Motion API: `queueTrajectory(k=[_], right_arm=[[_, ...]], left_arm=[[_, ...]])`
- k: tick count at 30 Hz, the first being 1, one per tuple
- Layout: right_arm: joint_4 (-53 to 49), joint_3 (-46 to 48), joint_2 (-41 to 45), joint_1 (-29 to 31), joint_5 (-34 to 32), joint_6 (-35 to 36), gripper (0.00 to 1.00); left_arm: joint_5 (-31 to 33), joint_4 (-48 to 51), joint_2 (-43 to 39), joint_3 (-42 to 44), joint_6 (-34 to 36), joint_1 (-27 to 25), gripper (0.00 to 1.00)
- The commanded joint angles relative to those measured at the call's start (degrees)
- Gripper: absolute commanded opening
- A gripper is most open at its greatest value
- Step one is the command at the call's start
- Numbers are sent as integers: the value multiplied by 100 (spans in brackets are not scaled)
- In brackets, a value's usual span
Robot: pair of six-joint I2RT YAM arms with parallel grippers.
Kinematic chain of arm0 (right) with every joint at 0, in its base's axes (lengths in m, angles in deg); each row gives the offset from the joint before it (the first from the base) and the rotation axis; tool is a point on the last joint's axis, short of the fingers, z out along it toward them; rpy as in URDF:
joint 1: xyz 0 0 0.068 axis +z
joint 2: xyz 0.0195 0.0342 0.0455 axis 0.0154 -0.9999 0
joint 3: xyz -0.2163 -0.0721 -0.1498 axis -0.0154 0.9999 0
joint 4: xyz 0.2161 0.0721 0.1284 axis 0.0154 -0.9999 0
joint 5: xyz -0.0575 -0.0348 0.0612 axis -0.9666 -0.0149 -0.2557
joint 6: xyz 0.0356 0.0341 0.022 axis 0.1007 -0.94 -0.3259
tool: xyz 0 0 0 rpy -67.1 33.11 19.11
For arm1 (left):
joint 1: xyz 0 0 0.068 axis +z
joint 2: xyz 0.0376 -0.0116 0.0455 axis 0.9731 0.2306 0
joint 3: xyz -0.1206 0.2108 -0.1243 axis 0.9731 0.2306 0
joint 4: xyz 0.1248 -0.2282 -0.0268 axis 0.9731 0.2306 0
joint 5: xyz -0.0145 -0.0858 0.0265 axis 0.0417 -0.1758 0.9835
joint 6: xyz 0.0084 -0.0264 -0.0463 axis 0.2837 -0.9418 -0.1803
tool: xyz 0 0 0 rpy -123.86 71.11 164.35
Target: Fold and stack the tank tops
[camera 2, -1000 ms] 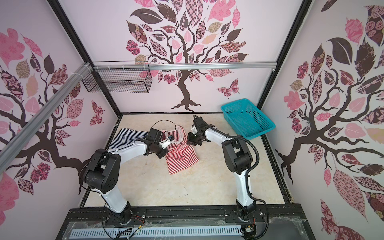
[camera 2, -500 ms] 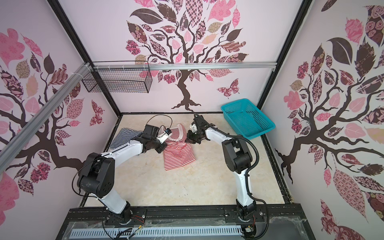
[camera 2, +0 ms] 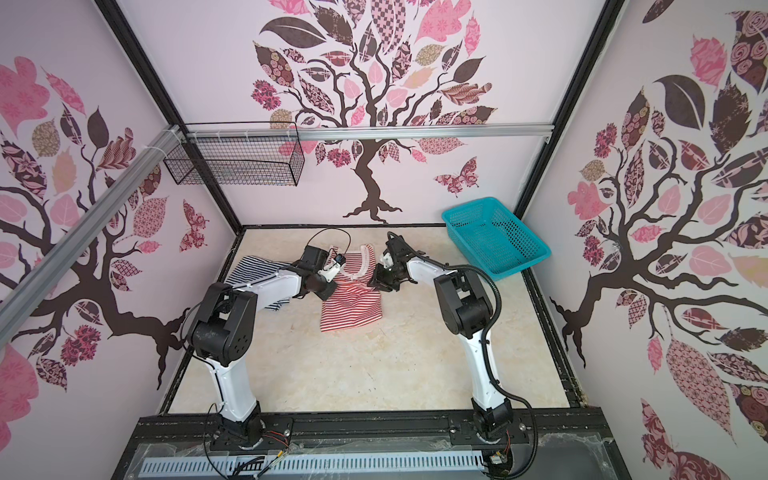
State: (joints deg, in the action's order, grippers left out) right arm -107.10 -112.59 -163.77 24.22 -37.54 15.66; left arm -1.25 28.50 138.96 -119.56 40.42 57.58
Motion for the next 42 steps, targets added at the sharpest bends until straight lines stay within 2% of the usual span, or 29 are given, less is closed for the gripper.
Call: queueTrajectory(k=[1, 2, 5, 9, 11, 16, 19, 23, 27, 31, 33, 35, 39, 42], right_arm=[[11, -241, 8, -40, -8, 58, 46], [62, -212, 108, -36, -43, 67, 49], [125, -179, 395, -39, -214, 136, 53], [477, 279, 987, -33, -397, 65, 54], [775, 692, 1328, -24, -445, -30, 54], [858, 1217, 1645, 122, -479, -77, 45], [931, 1381, 1583, 293, -454, -53, 37], [1068, 1331, 1273, 384, -398, -182, 19], [842, 799, 725, 384, -448, -149, 11], [601, 289, 260, 381, -560, -159, 11], [371, 55, 62, 361, -774, -158, 13], [210, -105, -89, 316, -989, -180, 22], [243, -236, -243, 285, -997, -170, 44], [338, -223, -199, 285, -789, -104, 49]], left_arm=[[360, 17, 63, -195, -251, 37, 28], [470, -24, 33, -188, -300, 37, 34], [673, -215, -183, -110, -381, 36, 44], [995, -351, -596, 13, -482, 44, 46], [837, -326, -927, 193, -494, 41, 46], [-119, 72, -1495, 542, -428, 21, 46], [-590, 445, -1428, 559, -282, 11, 42], [-1099, 566, -1033, 508, -115, 11, 31], [-1110, 578, -385, 197, -41, 20, 26], [-648, 662, 110, -228, -288, 55, 27], [-80, 702, 308, -435, -415, 47, 27], [296, 992, 532, -764, -620, 55, 27], [588, 1383, 807, -1078, -692, 55, 28], [675, 1541, 811, -1125, -746, 48, 28]])
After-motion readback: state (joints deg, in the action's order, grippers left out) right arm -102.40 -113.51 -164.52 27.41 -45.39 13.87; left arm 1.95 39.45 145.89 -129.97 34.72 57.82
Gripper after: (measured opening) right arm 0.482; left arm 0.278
